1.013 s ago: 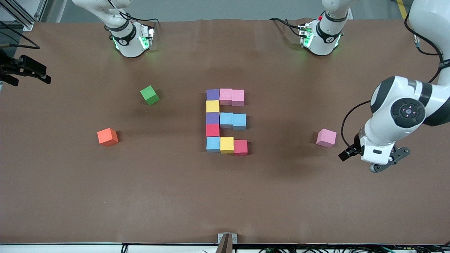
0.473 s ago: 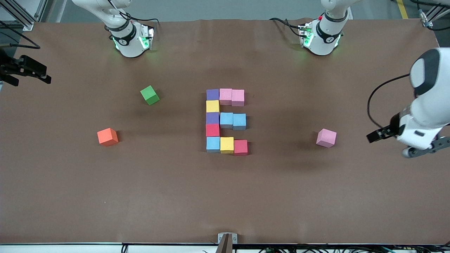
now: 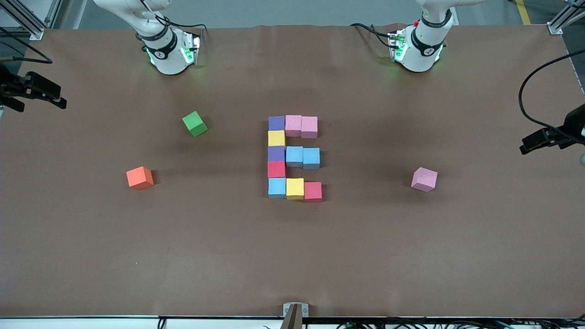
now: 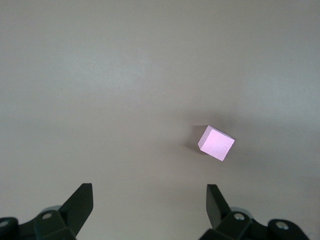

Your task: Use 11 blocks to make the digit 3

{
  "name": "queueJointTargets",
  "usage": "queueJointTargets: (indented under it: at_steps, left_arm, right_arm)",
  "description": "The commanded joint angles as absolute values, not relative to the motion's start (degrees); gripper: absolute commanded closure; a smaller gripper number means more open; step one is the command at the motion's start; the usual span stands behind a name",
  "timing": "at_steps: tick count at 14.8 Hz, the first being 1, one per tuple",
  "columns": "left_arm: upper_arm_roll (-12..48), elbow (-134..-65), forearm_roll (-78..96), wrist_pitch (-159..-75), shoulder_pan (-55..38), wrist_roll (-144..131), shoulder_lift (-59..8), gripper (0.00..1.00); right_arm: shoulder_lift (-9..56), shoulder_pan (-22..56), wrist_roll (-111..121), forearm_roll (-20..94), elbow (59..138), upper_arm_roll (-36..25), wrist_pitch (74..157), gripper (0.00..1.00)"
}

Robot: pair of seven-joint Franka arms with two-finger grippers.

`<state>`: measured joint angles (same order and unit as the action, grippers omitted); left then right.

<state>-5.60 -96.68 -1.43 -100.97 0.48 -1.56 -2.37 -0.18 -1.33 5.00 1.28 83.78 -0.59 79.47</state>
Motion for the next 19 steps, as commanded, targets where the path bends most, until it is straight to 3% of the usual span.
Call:
queueJointTargets:
  at_steps: [1,7,19]
  left_arm:
    - [-7.91,-98.18,-0.53,-100.90,-2.63,-0.53,0.35,0.00]
    - [-4.85,-92.56,-0.79,-100.90,-4.57,-1.76,-0.88,0.00]
    - [0.88,-92.29,-0.35,-100.81,-0.09,-3.34,-0.79,0.00]
  right_arm:
    - [-1.32,-1.49,5.45,1.76,84.46,-0.44,79.10,0.00]
    - [-1.32,-1.49,5.45,1.76,84.46,-0.44,79.10,0.00]
    - [-1.32,-1.49,5.54,1.76,84.46,-0.44,79.10,0.00]
